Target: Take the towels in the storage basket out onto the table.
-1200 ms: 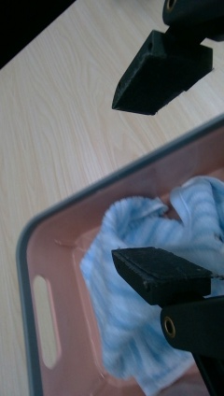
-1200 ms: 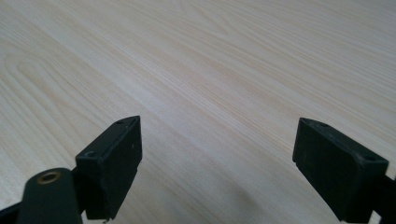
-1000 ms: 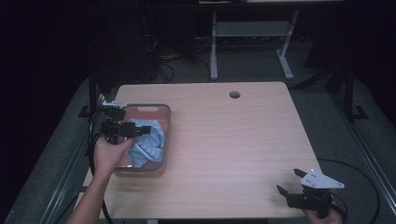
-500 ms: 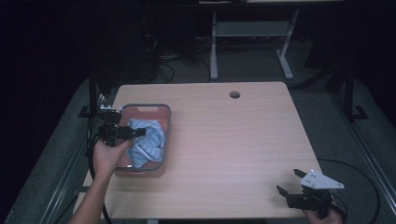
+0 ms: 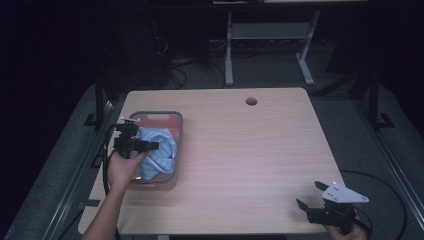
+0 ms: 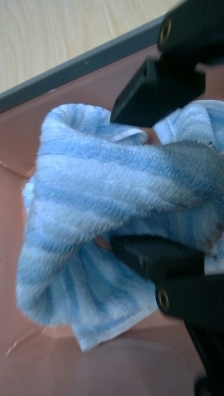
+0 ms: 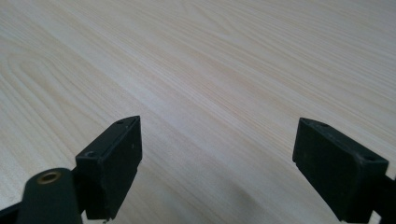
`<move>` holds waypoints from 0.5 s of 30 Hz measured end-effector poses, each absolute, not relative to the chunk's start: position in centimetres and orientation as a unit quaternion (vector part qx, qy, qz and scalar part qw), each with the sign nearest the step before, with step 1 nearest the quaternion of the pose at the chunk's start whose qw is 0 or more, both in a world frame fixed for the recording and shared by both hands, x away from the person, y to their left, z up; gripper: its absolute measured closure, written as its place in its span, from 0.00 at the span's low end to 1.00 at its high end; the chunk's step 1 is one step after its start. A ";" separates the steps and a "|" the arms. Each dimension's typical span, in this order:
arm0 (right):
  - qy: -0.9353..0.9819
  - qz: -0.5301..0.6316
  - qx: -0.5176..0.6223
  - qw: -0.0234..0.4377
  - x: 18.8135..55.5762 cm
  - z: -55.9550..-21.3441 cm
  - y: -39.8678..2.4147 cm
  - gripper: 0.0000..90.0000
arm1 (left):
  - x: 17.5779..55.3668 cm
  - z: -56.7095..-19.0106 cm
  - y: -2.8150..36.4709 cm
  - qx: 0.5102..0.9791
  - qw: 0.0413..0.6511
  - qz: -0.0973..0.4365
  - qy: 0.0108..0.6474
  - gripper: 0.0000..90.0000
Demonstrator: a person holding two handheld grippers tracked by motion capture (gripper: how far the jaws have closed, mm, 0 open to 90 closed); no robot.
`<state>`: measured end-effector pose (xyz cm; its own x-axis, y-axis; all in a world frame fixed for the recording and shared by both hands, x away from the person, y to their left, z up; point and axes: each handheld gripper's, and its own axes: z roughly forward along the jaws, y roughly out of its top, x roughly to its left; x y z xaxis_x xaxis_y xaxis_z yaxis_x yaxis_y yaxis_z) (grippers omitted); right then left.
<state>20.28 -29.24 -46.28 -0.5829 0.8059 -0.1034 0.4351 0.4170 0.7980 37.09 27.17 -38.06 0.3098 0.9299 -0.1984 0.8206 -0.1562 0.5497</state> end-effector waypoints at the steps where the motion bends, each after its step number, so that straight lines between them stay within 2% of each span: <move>1: 0.805 0.378 0.386 0.244 20.3 -46.3 -29.2 0.17 | 37.2 -38.2 27.1 0.757 0.283 0.098 0.581 0.49; 2: 0.805 0.378 0.386 0.244 20.2 -46.3 -29.2 0.17 | 37.2 -38.3 27.1 0.757 0.283 0.098 0.580 0.52; 3: 0.805 0.378 0.386 0.244 20.2 -46.3 -29.2 0.17 | 37.2 -38.3 27.1 0.758 0.284 0.097 0.580 0.61; 4: 0.805 0.378 0.386 0.244 20.2 -46.3 -29.2 0.17 | 37.2 -38.4 27.1 0.758 0.281 0.098 0.581 0.61; 7: 0.805 0.378 0.386 0.245 20.2 -46.3 -29.3 0.17 | 37.2 -38.7 27.4 0.762 0.286 0.087 0.574 0.77; 15: 0.804 0.377 0.389 0.245 20.2 -46.3 -29.3 0.17 | 36.6 -38.4 27.7 0.765 0.298 0.081 0.566 0.82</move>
<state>20.23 -29.34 -46.34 -0.5776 0.8100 -0.1016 0.4405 0.4141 0.7966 36.61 27.73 -38.43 0.3467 0.9135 -0.2131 0.8170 -0.1825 0.5470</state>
